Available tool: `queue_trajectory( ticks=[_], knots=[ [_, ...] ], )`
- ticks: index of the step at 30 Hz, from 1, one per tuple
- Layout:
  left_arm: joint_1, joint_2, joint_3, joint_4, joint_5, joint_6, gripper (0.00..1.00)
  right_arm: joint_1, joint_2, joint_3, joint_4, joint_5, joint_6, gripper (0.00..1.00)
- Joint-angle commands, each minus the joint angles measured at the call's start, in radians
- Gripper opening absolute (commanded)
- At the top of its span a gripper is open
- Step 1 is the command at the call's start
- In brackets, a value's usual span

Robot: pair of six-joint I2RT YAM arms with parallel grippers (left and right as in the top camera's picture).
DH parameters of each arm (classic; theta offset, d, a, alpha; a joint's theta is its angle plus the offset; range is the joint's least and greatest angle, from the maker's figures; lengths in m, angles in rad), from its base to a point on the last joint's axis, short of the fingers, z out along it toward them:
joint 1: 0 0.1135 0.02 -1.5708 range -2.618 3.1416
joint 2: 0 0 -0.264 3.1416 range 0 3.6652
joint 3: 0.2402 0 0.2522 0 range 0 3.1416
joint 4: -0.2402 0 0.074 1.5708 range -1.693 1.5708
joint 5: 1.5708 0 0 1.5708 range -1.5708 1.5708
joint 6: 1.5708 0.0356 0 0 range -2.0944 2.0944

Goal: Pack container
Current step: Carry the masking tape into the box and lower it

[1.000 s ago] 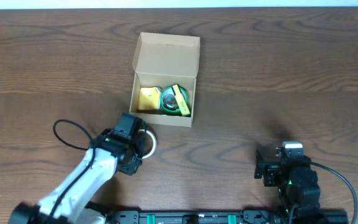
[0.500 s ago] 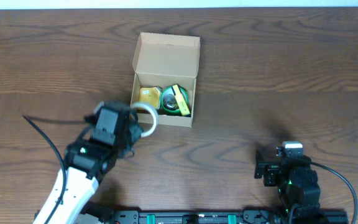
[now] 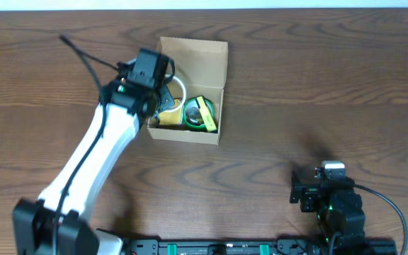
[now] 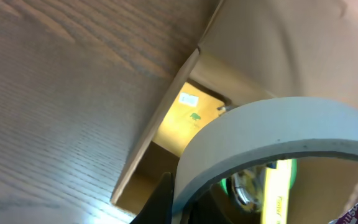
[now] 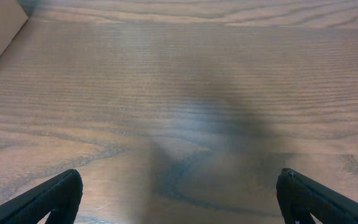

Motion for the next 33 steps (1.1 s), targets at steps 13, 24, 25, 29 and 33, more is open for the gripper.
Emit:
queue_trajectory(
  ticks=[13,24,25,29,33],
  knots=[
    [0.014,0.238,0.095,-0.039,0.134,0.105,0.06,-0.012,-0.005,-0.009,-0.002,0.002,-0.013,0.99],
    [0.014,0.28,0.095,-0.038,0.135,0.105,0.2,-0.012,-0.005,-0.009,-0.002,0.002,-0.013,0.99],
    [0.014,0.28,0.095,-0.038,0.135,0.105,0.37,-0.012,-0.005,-0.009,-0.002,0.003,-0.013,0.99],
    [0.014,0.28,0.095,-0.038,0.135,0.105,0.56,-0.012,-0.005,-0.009,-0.002,0.003,-0.013,0.99],
    [0.014,0.28,0.095,-0.037,0.132,0.105,0.59,-0.012,-0.005,-0.009,-0.002,0.002,-0.013,0.99]
  ],
)
